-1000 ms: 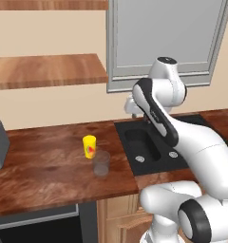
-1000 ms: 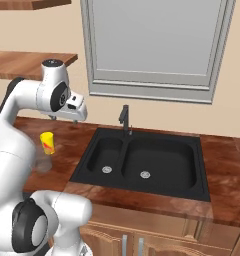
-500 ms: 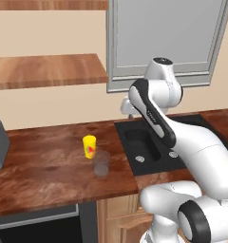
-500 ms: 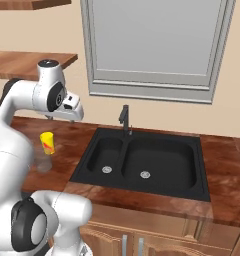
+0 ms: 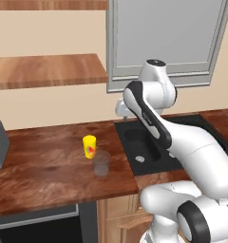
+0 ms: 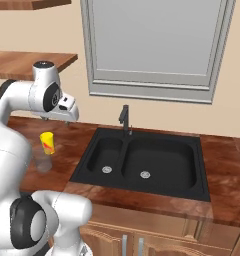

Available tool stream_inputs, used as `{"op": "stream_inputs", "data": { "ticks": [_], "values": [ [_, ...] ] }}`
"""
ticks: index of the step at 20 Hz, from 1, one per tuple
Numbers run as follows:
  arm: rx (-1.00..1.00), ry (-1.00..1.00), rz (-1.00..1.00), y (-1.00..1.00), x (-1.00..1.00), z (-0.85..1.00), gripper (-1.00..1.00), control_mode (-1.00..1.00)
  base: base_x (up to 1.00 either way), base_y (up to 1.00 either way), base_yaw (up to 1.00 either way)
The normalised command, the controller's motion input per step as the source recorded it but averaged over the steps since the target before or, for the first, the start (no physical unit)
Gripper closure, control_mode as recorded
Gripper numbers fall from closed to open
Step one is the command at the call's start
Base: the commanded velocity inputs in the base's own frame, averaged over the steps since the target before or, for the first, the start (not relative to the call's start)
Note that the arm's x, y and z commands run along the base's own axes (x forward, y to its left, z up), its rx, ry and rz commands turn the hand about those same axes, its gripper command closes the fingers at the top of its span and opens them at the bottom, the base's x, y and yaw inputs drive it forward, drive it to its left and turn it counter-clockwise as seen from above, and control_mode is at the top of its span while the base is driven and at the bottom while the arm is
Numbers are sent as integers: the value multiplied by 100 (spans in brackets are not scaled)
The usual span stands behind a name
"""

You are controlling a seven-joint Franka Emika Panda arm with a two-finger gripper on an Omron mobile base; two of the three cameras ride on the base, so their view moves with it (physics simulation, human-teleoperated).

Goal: Place the glass cup in the left basin and the cup in the right basin of the sink.

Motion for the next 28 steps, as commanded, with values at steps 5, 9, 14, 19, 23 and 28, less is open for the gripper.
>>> {"op": "stream_inputs", "data": {
  "ticks": [5, 9, 14, 19, 23, 28],
  "values": [
    [0, 3, 0, 19, 0, -6, -100, -100, 0, 0, 0],
    [0, 1, 0, 17, 0, -9, -100, -100, 0, 0, 0],
    [0, 4, 0, 16, 1, -13, -100, -100, 0, 0, 0],
    [0, 3, 0, 12, 0, -18, -100, -100, 0, 0, 0],
    [3, 5, 0, 15, 0, -24, -100, -100, 0, 0, 0],
    [0, 1, 0, 13, 0, -26, -100, -100, 0, 0, 0]
  ]
}}
